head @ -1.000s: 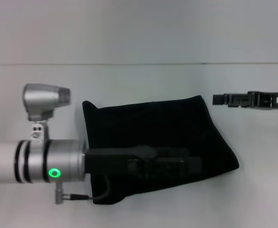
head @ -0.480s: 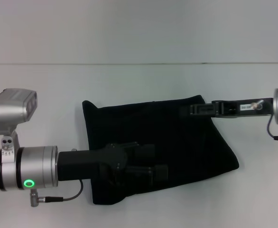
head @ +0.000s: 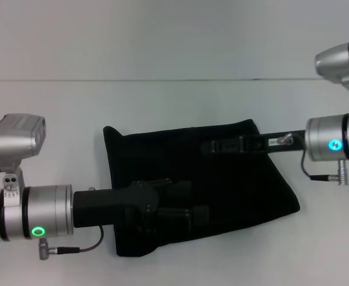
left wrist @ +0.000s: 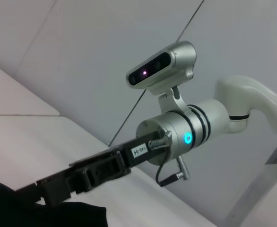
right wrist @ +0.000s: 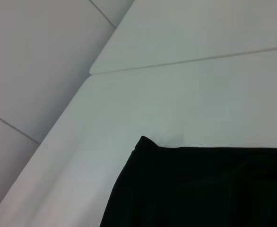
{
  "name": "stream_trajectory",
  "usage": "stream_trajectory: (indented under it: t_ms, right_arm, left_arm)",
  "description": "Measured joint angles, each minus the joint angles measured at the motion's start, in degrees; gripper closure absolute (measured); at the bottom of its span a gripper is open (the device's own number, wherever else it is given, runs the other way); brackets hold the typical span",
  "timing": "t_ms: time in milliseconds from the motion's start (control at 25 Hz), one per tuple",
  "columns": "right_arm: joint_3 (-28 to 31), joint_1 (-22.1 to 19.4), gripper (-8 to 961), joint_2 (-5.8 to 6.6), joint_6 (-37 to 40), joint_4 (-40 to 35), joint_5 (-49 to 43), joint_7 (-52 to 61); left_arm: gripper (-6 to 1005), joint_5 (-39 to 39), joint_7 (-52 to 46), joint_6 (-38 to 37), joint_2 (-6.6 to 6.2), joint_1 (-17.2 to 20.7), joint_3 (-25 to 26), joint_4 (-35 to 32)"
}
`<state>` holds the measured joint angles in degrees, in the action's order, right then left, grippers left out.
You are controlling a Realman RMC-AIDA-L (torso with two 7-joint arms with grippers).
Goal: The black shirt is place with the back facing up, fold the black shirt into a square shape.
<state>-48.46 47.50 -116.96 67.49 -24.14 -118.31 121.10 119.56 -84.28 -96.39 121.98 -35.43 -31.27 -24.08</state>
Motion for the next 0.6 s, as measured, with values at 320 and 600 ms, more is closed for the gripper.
stream_trajectory:
  t_ms: [320, 600]
  right_arm:
    - [-1.5, 0.6, 129, -1.05, -1.6, 1.0, 0.0, 0.0]
    - [-0.9, 0.4, 170, -0.4, -0.6, -0.3, 0.4, 0.1]
  left_arm:
    - [49, 0.1, 0.2, 1.7, 0.01, 0.0, -0.3, 0.2]
    - [49, 0.1, 0.3, 2.0, 0.01, -0.2, -0.3, 0.3]
